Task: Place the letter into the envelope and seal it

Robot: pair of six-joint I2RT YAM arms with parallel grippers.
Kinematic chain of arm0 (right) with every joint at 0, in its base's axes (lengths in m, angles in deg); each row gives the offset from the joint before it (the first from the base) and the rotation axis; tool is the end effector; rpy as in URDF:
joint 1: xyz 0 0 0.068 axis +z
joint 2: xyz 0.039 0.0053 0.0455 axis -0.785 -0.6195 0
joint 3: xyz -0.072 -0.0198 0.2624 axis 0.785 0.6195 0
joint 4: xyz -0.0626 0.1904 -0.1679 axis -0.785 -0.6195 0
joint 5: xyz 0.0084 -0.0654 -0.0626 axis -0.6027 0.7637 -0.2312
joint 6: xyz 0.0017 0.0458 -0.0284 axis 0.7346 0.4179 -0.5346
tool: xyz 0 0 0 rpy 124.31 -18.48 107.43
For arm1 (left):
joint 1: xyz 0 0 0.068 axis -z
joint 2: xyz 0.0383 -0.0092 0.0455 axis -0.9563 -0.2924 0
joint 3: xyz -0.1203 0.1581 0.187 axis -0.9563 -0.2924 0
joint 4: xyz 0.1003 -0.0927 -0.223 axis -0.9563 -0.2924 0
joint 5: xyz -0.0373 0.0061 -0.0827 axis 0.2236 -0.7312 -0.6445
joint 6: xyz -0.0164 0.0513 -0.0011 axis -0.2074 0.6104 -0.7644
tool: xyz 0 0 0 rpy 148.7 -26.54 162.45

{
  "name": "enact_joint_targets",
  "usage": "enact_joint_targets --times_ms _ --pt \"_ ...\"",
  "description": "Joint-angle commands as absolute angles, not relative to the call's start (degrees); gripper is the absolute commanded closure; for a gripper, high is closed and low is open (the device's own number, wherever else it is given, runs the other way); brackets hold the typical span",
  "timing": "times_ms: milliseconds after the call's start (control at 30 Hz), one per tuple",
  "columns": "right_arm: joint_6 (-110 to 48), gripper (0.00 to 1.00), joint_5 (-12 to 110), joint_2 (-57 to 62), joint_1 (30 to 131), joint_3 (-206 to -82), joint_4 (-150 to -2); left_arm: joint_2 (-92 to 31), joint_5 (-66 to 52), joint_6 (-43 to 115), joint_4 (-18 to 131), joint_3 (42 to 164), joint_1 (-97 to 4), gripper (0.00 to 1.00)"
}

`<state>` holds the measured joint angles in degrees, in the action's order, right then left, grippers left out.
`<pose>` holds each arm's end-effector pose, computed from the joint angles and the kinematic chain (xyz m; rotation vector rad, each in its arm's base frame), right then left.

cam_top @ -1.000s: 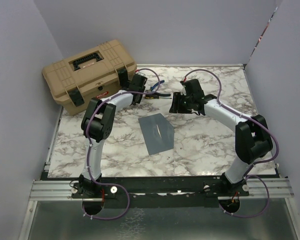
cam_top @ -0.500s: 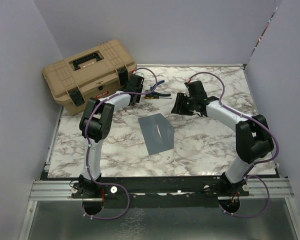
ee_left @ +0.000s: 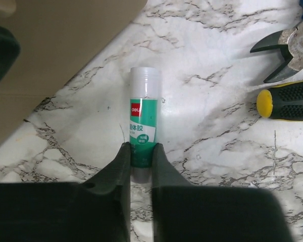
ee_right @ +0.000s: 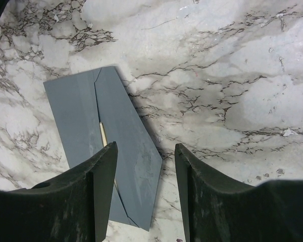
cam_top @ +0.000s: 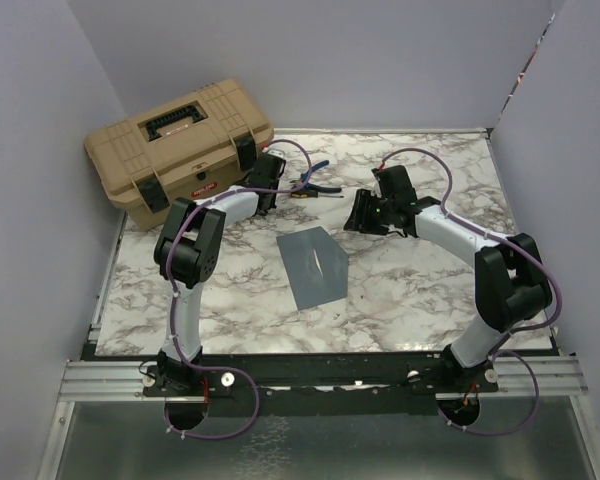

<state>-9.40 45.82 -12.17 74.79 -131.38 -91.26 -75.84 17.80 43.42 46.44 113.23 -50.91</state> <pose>0.3261 0.1461 0.2120 0.0291 2.5019 0.6239 0.4297 -0.1633 0.1563 0.2305 2.3277 0.1214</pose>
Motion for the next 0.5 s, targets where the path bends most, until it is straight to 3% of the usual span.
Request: enact_joint_targets --times_ms 0,233,467 --pt "-9.0 0.47 45.7 -10.5 74.7 -130.9 -90.2 -74.8 14.9 42.6 43.6 111.7 -51.0 1.0" --pt "-9.2 0.45 44.7 -9.2 74.2 -134.1 -92.3 -67.7 7.4 40.9 41.7 110.1 -49.6 1.0" --pt "-7.8 0.35 35.1 -9.7 71.8 -141.7 -95.2 -58.3 -15.1 40.5 43.2 105.0 -47.0 1.0"
